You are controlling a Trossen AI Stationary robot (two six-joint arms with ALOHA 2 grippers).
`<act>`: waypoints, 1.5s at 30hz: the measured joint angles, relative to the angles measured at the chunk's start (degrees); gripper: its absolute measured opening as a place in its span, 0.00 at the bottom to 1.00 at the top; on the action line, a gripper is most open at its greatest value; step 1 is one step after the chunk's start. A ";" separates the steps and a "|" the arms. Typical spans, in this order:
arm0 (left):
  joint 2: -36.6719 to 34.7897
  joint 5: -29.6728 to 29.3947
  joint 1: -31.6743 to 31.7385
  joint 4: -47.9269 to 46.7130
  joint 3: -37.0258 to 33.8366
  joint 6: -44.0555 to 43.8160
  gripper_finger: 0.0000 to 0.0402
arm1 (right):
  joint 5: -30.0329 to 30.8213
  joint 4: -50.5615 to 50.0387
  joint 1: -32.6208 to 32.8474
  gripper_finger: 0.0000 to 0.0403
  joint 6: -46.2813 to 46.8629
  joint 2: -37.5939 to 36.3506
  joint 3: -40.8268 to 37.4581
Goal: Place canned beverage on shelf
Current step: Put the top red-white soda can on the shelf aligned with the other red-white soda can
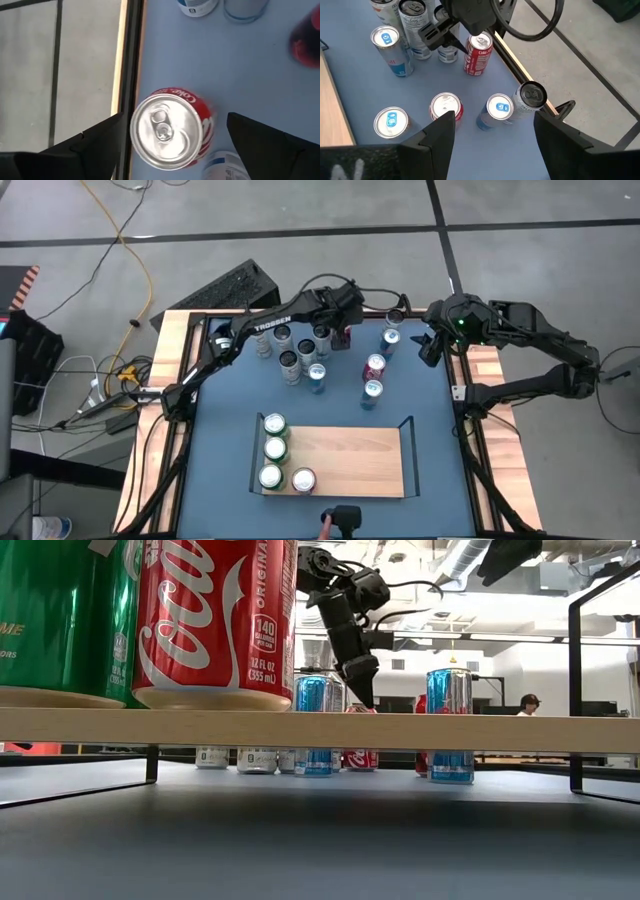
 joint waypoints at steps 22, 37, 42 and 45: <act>0.15 3.62 1.00 1.71 -5.43 -1.07 0.81 | 0.00 -0.04 0.00 0.63 -0.02 0.02 0.00; 0.26 3.50 -0.15 0.20 -3.37 -1.75 0.69 | 0.04 -0.04 -0.07 0.63 -0.02 0.02 0.00; -1.22 3.95 -2.06 -0.41 -0.74 -1.72 0.69 | 0.06 -0.03 -0.07 0.63 -0.02 0.02 0.00; -3.37 3.68 -2.84 -1.16 -0.76 -2.40 0.69 | 0.07 -0.05 -0.07 0.63 0.00 0.02 0.00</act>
